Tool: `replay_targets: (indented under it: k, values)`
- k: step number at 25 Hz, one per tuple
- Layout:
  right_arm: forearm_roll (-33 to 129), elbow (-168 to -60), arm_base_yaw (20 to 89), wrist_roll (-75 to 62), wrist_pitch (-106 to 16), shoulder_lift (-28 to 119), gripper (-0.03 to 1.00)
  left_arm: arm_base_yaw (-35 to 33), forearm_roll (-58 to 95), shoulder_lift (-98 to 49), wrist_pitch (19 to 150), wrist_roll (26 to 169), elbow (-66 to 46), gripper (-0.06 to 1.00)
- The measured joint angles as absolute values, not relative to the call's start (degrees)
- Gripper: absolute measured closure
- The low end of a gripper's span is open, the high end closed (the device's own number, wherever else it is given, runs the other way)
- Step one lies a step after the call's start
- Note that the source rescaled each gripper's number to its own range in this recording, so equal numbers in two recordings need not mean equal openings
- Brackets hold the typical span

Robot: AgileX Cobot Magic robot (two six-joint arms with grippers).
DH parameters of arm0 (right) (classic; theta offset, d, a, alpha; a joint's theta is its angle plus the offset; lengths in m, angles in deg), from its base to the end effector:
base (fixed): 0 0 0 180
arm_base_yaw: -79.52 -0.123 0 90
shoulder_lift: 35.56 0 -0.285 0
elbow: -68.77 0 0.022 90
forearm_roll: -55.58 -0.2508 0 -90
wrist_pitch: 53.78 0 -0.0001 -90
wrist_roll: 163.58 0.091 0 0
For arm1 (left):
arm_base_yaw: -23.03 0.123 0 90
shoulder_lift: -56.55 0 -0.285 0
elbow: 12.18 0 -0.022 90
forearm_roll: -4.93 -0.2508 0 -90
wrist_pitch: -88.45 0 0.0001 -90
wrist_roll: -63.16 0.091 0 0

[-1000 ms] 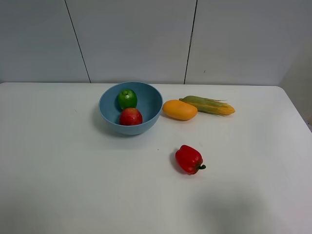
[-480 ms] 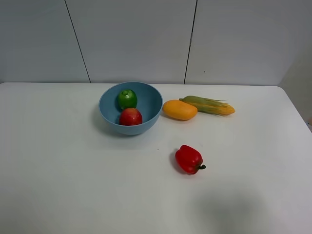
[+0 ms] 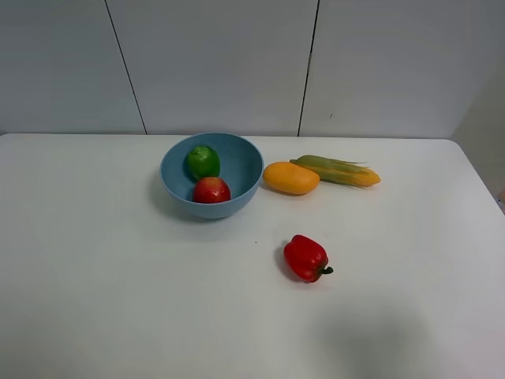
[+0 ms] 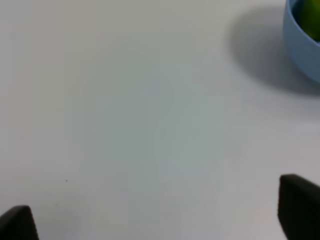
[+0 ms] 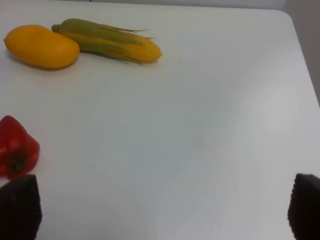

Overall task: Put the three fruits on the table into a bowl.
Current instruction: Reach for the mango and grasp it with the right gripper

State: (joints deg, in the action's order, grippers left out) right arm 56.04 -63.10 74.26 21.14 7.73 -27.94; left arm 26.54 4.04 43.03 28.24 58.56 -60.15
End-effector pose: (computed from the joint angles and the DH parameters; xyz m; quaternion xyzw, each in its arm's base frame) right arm -0.0066 -0.0013 0.2784 -0.0038 0.8538 0.0413 0.5189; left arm 0.0101 0.0018 0.2808 -0.0617 0.8711 0.0031 0.4871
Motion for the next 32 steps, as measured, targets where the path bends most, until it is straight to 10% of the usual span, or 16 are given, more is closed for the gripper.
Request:
replay_targets:
  k: [32]
  values:
    - [56.1, -63.1, 74.3, 21.4, 7.7, -27.9, -0.03, 26.3, 4.1, 49.0, 28.2, 58.6, -60.3, 0.07]
